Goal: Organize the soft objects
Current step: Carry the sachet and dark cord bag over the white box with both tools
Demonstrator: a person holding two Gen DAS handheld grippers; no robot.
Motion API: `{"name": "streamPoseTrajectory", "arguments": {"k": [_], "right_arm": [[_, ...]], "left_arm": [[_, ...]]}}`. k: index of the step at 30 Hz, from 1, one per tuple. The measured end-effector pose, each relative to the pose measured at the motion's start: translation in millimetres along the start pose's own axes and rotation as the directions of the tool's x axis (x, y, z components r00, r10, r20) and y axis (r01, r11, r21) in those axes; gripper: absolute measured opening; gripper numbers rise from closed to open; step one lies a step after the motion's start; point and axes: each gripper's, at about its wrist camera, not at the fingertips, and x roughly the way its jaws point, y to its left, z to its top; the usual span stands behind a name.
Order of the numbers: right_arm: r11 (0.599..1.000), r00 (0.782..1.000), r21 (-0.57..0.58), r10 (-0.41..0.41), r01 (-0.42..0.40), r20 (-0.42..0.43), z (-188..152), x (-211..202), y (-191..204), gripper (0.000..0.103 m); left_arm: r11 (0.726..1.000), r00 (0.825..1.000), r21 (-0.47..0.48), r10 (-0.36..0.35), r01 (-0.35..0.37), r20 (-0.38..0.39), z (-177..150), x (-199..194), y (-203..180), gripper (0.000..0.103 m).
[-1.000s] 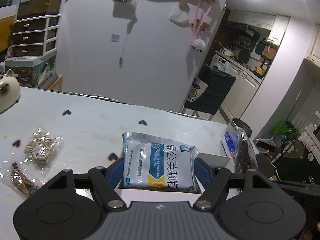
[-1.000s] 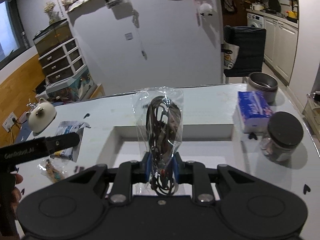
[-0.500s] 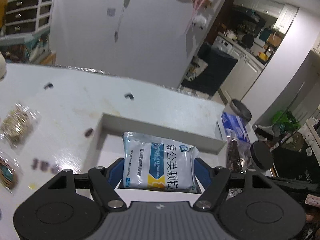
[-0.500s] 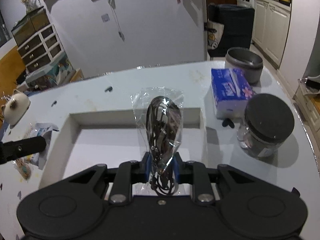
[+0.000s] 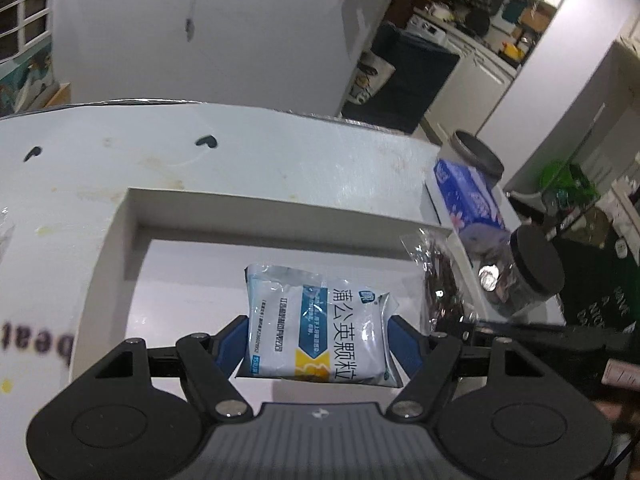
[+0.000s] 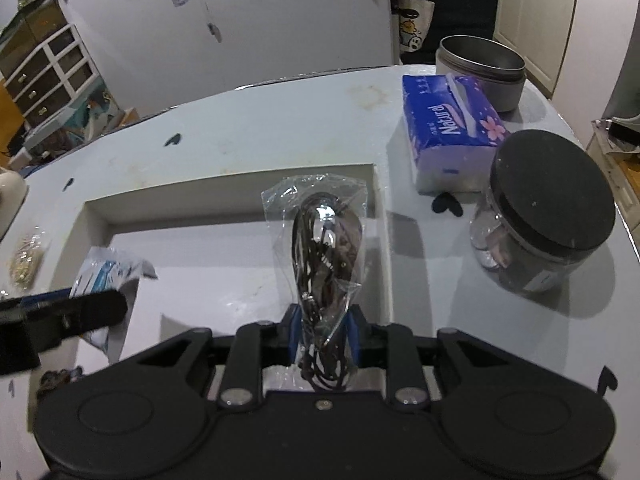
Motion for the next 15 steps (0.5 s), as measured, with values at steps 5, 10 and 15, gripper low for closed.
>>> {"name": "streamPoseTrajectory", "arguments": {"k": [5,10,15], "right_arm": [[1.000,1.000,0.016,0.020,-0.020,-0.006,6.4,1.6,-4.8,0.049],[0.991,0.994,0.094,0.093,-0.098,0.059,13.2,-16.3,-16.2,0.046],[0.990,0.993,0.095,0.099,-0.105,0.070,16.0,-15.8,-17.9,0.030]], "left_arm": [[0.997,0.999,0.080,0.007,-0.004,-0.037,0.5,23.6,-5.1,0.074],[0.973,0.992,0.220,-0.051,0.075,-0.112,3.0,46.5,-13.1,0.074],[0.878,0.978,0.446,-0.100,0.173,-0.183,5.8,65.2,-30.8,0.074]]}}
